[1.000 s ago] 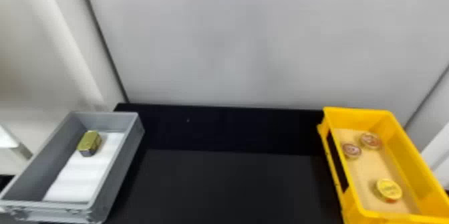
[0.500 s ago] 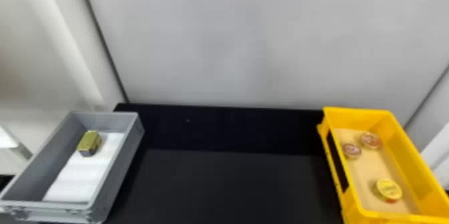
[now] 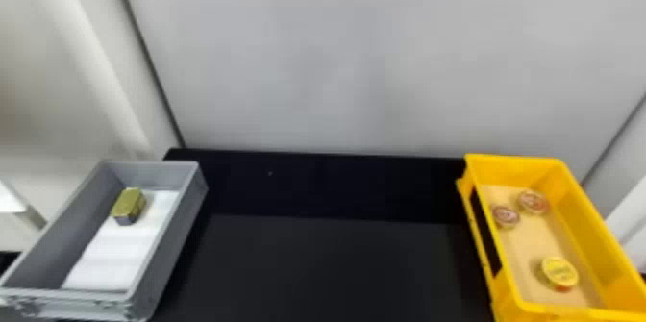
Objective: Pick up the round yellow can and place it in the yellow rectangular box
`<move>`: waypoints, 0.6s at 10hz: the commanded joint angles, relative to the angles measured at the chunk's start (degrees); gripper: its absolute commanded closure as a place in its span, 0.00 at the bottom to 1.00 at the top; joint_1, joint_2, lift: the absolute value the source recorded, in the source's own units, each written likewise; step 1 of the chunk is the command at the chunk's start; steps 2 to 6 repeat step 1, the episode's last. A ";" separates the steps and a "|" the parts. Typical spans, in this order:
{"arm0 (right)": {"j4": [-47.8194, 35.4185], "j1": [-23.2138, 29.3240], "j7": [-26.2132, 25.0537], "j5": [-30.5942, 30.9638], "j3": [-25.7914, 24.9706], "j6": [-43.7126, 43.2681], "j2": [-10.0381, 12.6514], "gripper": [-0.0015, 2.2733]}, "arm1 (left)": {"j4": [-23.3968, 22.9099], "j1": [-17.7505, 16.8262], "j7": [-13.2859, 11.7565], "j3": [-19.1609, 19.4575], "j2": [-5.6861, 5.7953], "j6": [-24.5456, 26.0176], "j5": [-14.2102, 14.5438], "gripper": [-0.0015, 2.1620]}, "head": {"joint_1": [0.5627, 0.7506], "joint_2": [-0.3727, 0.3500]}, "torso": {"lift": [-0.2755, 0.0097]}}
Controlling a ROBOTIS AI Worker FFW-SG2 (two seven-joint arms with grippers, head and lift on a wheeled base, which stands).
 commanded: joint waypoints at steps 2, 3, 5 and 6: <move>0.21 0.08 0.01 0.29 0.28 0.00 0.00 0.06 | 0.00 0.17 0.00 -0.07 -0.02 0.00 0.00 0.04 | 0.53 0.59 | 0.93; 0.21 0.08 0.01 0.29 0.28 0.00 0.00 0.06 | 0.00 0.17 0.00 -0.07 -0.02 0.00 0.00 0.04 | 0.53 0.59 | 0.93; 0.21 0.08 0.01 0.29 0.28 0.00 0.00 0.06 | 0.00 0.17 0.00 -0.07 -0.02 0.00 0.00 0.04 | 0.53 0.59 | 0.93; 0.21 0.08 0.01 0.29 0.28 0.00 0.00 0.06 | 0.00 0.17 0.00 -0.07 -0.02 0.00 0.00 0.04 | 0.53 0.59 | 0.93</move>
